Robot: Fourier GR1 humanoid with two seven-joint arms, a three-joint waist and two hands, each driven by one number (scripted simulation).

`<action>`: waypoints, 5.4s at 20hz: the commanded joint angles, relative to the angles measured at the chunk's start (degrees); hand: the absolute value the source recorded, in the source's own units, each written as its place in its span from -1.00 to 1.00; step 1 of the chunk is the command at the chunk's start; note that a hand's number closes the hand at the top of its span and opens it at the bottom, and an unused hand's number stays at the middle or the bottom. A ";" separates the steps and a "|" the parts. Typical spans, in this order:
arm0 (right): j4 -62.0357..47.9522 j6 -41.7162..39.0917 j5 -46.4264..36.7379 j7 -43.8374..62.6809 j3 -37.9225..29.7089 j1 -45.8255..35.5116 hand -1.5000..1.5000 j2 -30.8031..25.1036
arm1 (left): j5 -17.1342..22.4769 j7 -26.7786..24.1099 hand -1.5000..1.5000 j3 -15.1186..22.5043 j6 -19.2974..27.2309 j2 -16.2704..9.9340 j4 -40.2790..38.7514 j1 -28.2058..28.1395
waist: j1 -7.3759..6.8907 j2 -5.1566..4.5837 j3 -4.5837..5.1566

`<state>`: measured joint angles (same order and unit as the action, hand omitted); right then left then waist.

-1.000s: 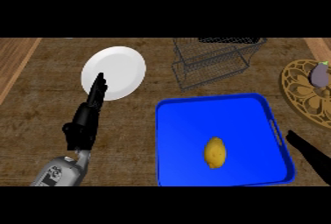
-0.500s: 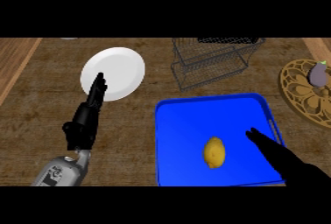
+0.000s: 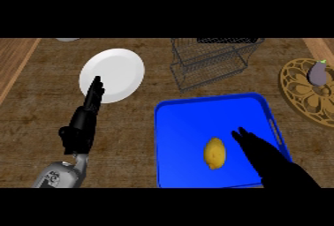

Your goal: Pick the lemon from the tray and place it in the tiered basket

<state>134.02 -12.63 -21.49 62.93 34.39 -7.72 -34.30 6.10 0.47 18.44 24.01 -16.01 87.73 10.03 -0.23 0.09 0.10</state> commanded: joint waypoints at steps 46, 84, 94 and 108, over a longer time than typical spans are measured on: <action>-19.15 -11.57 -24.23 -15.95 -4.70 7.53 -1.00 18.06 | -11.47 -1.70 0.00 -7.42 -7.42 10.39 -0.51 -3.66 | 0.25 -0.06 -0.09; -49.06 9.74 -40.21 -36.80 -10.00 5.38 1.00 29.73 | -15.45 -0.18 0.00 -12.78 -11.88 15.54 -2.25 -1.14 | 0.25 -0.13 -0.11; -55.81 3.32 -52.18 -33.44 -2.68 -4.03 1.00 31.04 | -15.91 1.77 0.00 -13.82 -12.69 13.96 0.00 -0.22 | -0.41 -0.32 -0.05; -48.10 -15.55 -55.28 -28.92 -6.11 -21.08 1.00 33.14 | -15.95 1.71 0.00 -13.95 -12.82 14.85 -0.24 -0.99 | 0.49 0.03 -0.08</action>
<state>79.92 -23.67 -76.30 32.80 30.80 -24.83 -0.70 -9.32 2.69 4.76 10.26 -1.85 89.14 8.30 -0.11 0.08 0.05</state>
